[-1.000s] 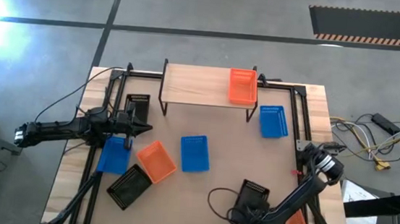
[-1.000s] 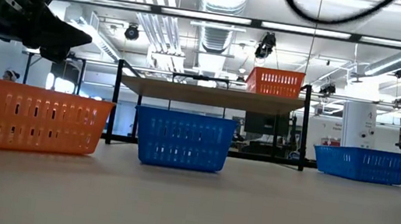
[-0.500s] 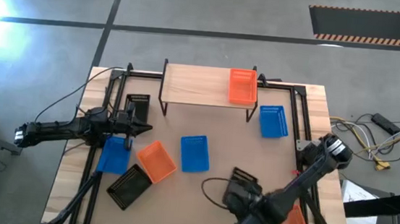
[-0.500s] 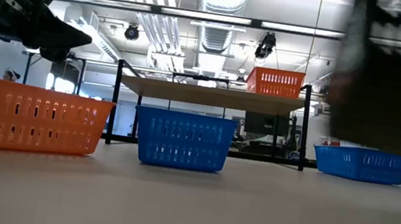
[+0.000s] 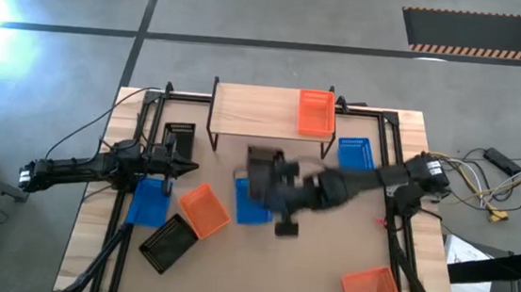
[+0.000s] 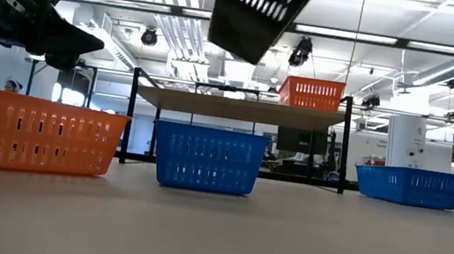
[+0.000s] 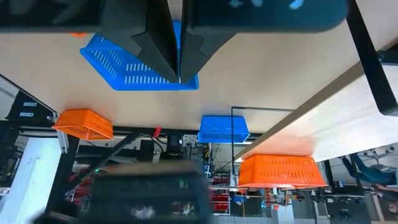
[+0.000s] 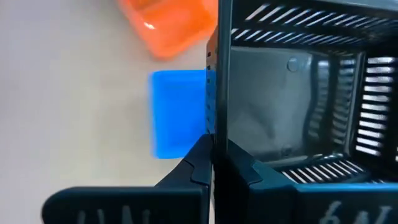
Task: Stack baskets on shelf by color
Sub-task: Put the right black bin on the shelf
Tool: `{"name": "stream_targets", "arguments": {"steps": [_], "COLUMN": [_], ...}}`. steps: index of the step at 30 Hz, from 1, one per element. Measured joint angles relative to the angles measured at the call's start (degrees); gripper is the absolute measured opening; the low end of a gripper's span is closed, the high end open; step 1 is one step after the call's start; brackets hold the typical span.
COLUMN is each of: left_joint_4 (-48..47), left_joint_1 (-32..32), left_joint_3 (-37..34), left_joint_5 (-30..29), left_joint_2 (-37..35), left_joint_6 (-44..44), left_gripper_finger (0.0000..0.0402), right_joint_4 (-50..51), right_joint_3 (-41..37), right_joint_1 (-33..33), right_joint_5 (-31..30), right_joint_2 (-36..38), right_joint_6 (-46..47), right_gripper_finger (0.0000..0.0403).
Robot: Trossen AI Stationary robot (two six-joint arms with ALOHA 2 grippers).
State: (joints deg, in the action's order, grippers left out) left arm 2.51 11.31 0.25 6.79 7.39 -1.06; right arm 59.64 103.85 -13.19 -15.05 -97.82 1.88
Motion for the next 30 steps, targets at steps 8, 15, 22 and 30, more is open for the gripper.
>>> {"name": "stream_targets", "arguments": {"steps": [8, 15, 22, 30], "left_joint_4": [0.0, 0.0, 0.0, 0.0], "left_joint_1": [0.0, 0.0, 0.0, 0.0], "left_joint_3": [0.0, 0.0, 0.0, 0.0], "left_joint_5": [0.0, 0.0, 0.0, 0.0], "left_joint_2": [0.0, 0.0, 0.0, 0.1], "left_joint_6": [0.0, 0.0, 0.0, 0.0], "left_gripper_finger": [0.0, 0.0, 0.0, 0.0], "right_joint_4": [0.6, -0.7, 2.3, 4.3], "right_joint_3": [4.2, 6.8, 9.3, 9.2], "right_joint_1": [20.5, 28.5, 30.3, 31.0], "right_joint_5": [2.3, 7.6, 7.6, 7.5], "right_joint_2": [-1.0, -6.4, -9.8, -10.1], "right_joint_6": [-19.8, -23.2, -24.0, -22.0], "right_gripper_finger": [0.0008, 0.0009, 0.0009, 0.0009]}}
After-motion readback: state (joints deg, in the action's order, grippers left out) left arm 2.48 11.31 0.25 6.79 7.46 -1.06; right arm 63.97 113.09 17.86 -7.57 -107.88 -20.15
